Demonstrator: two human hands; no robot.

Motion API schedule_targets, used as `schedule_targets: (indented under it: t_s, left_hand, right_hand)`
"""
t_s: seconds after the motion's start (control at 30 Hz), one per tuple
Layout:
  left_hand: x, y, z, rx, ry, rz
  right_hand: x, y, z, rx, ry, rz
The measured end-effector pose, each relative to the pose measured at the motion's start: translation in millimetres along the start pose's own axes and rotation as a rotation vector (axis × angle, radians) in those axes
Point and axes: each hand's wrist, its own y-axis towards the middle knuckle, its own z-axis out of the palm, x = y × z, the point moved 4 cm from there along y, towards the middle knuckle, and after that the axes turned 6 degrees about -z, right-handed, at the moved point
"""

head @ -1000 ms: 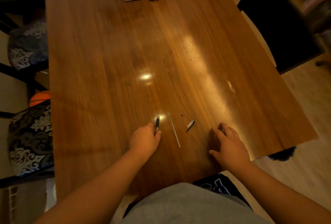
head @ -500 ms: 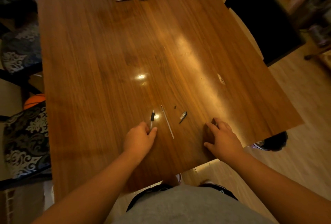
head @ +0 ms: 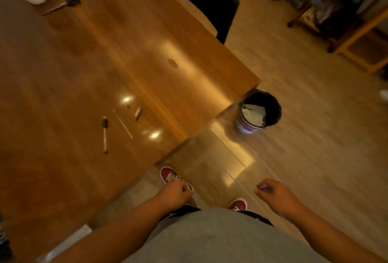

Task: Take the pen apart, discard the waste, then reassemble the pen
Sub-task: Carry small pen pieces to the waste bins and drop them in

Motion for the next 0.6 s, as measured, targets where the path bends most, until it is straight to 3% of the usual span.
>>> schedule_targets:
  t_s: [0.23,0.33,0.4,0.6]
  left_hand:
    - [-62.7,1.0,67.2,0.026,0.089,-0.043]
    - [-99.1,9.1,70.5,-0.064,0.194,-0.036]
    - [-121.1,19.6,68.4,-0.100,0.206,-0.027]
    - [-171.6,51.7,67.2,-0.006,0.317,-0.029]
  right_hand:
    - [-193.8,-84.0,-20.5,-0.063,0.296,0.413]
    - [-237.6,-109.0,-29.7,-0.117,0.439,0.556]
    - [-255.3,-113.1,-40.6,-0.169,0.503,0.594]
    - [-265.2,-73.1,-112.2,-0.293,0.581,0.504]
